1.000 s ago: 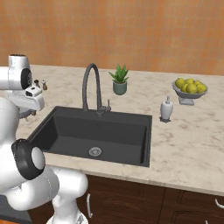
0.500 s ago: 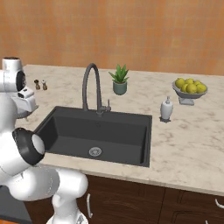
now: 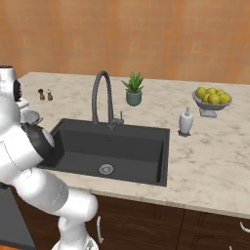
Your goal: Put the colander in the sink, put the orange, mango in the colander, and turn on the sink faucet and pour water over the colander.
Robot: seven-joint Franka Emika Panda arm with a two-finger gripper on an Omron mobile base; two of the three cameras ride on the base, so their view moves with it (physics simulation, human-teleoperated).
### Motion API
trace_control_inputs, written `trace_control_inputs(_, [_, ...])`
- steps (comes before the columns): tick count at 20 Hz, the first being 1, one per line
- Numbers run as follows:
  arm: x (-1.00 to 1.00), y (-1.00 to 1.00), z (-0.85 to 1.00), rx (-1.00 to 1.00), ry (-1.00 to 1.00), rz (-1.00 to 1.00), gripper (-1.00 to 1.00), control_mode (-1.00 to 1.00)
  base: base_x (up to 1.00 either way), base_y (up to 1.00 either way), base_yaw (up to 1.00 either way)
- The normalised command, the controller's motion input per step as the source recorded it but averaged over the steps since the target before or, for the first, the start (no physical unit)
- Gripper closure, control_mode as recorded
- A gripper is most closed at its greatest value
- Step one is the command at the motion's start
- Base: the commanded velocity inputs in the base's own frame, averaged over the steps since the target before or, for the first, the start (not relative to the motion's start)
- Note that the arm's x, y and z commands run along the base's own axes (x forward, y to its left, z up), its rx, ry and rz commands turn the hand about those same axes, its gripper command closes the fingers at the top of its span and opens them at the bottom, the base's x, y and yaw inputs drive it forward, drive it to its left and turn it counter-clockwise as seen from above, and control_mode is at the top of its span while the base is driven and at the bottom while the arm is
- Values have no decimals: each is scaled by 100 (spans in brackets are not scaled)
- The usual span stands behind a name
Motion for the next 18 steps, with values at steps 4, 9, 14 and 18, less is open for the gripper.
trace_control_inputs(4, [27, 33, -9, 0, 0, -4, -100, -100, 0, 0, 0])
trace_control_inputs(9, [34, 0, -19, 0, 0, -3, -100, -100, 0, 0, 0])
trace_control_inputs(14, [32, 0, -28, -2, 0, -5, -100, -100, 0, 0, 0])
trace_control_inputs(18, [21, 9, -32, -5, 0, -6, -100, -100, 0, 0, 0])
